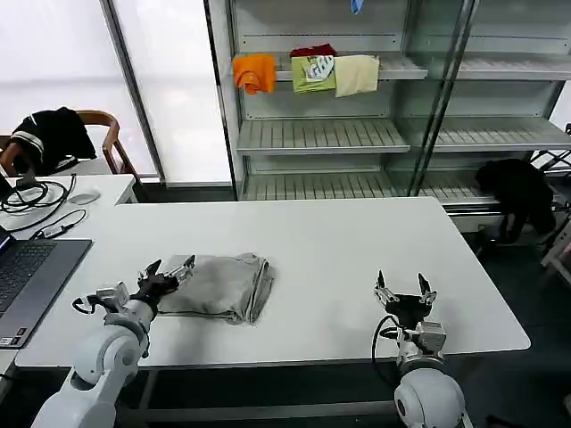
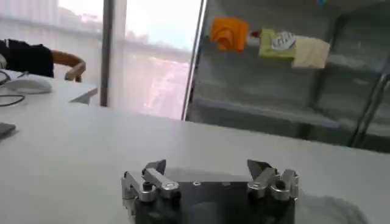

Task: Fold and organize the clothes.

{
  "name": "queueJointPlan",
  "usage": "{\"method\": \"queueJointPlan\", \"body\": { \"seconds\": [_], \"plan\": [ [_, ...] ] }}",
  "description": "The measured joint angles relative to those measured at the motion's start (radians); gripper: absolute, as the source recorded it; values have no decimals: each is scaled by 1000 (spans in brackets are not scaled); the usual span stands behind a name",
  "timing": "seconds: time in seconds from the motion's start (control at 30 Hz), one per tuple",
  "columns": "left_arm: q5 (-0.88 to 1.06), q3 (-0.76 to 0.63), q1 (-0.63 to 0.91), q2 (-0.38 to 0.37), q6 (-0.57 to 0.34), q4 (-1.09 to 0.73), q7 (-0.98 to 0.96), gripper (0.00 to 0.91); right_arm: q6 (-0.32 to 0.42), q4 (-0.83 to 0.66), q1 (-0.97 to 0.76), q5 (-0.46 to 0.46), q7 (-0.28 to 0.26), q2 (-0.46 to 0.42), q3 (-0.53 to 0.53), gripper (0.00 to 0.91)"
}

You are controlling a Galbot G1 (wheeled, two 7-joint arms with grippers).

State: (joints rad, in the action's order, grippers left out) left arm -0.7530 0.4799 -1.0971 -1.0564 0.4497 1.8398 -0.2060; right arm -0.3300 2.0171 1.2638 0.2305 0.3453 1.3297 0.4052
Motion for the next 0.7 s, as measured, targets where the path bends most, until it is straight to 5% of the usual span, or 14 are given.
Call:
{"method": "queueJointPlan", "body": {
  "seconds": [0.5, 0.67, 0.7],
  "plan": [
    [25, 4, 19, 5, -11, -113, 48, 907, 5, -17, -1, -7, -6, 12, -5, 907],
    [28, -2, 18, 1, -15, -141, 63, 514, 7, -21, 0, -9, -7, 13, -7, 907],
    [29, -3, 16, 0, -15, -143, 66, 373, 7, -21, -1, -9, -7, 13, -7, 907]
  ]
}}
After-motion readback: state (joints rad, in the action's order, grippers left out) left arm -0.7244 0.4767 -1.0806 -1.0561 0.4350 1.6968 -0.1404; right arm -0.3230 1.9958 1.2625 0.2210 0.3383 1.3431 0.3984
